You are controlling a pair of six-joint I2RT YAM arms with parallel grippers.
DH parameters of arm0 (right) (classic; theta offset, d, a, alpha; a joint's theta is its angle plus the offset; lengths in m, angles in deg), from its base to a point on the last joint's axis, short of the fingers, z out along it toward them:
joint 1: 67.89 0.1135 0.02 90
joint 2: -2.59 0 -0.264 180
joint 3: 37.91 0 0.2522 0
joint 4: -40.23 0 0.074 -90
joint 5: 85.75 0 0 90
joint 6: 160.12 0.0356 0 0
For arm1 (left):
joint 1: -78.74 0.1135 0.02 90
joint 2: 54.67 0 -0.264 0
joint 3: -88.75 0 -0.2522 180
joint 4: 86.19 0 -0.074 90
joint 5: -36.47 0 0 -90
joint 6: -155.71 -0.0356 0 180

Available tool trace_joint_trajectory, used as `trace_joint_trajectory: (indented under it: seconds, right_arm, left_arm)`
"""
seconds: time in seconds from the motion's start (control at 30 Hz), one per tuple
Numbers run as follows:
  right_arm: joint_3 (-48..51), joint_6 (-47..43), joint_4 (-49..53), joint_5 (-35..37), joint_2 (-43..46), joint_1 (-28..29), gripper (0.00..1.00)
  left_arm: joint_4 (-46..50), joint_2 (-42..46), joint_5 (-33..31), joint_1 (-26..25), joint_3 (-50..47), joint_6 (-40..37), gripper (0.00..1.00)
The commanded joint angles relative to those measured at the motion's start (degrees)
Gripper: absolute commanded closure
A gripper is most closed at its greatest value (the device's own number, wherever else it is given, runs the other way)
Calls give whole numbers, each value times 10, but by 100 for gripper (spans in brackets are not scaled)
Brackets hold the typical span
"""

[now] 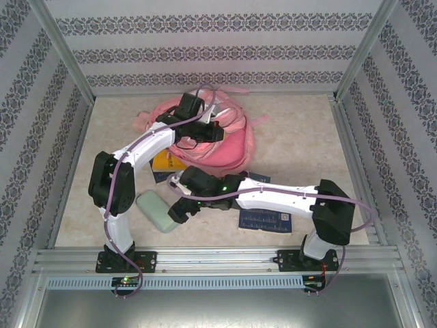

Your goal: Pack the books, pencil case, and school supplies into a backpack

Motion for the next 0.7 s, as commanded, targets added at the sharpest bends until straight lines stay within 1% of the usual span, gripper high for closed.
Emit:
trace_joint_trajectory:
  seconds: [0.0, 0.13, 0.37, 0.67]
  right_arm:
    - [-37, 16, 5, 30, -37, 29, 2]
    - [-65, 24, 2, 64, -90, 53, 2]
    - [-101, 39, -12, 115, -166, 61, 2]
    - [-156, 54, -7, 102, -240, 65, 2]
  left_arm:
    - [-96, 36, 39, 18, -17, 62, 98]
    - [-140, 24, 76, 33, -34, 105, 98]
    - [-202, 30, 108, 55, -53, 153, 99]
    - [-243, 46, 126, 62, -65, 187, 99]
